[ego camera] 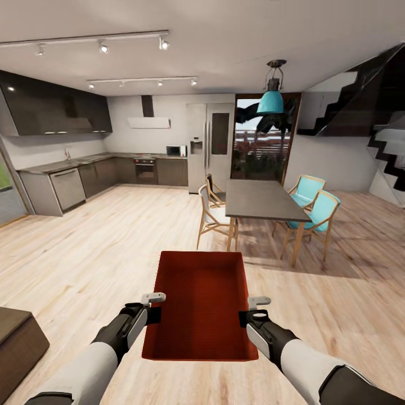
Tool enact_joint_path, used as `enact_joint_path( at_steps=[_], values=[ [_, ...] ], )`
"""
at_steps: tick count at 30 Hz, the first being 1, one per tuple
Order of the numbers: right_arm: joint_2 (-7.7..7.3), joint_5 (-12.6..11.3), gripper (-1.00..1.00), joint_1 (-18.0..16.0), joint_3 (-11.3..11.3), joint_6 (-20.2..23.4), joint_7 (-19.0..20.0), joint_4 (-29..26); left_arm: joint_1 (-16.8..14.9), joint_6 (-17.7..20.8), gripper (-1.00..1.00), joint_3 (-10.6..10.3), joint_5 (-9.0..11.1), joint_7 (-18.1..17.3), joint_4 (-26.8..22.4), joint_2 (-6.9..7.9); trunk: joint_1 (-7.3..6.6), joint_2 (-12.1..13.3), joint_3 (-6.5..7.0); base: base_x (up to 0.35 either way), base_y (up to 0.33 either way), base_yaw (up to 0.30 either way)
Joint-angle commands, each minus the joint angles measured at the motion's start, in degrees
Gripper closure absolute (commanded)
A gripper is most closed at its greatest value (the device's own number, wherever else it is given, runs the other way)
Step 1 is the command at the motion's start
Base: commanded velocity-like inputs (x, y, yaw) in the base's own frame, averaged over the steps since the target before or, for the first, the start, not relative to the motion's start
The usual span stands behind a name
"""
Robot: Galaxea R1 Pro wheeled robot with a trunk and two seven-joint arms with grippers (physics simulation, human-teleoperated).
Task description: Move the two storage containers from the living room to the garage. In the garage, place one container on the floor and stack the other container on top of it (either order is fine).
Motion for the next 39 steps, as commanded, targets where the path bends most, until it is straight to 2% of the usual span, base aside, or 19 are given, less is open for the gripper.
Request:
enact_joint_path(
  at_steps=[1, 39],
  values=[
    [0.29, 0.1, 1.0, 0.0, 0.1, 0.3, -0.4, -0.7, 0.0, 0.4, 1.0, 0.3, -0.8, 0.7, -0.1, -0.05, 0.02, -0.1, -0.05, 0.0, 0.0, -0.243],
    [0.29, 0.1, 1.0, 0.0, 0.1, 0.3, -0.4, -0.7, 0.0, 0.4, 1.0, 0.3, -0.8, 0.7, -0.1, -0.05, 0.02, -0.1, -0.05, 0.0, 0.0, -0.243]
  ],
)
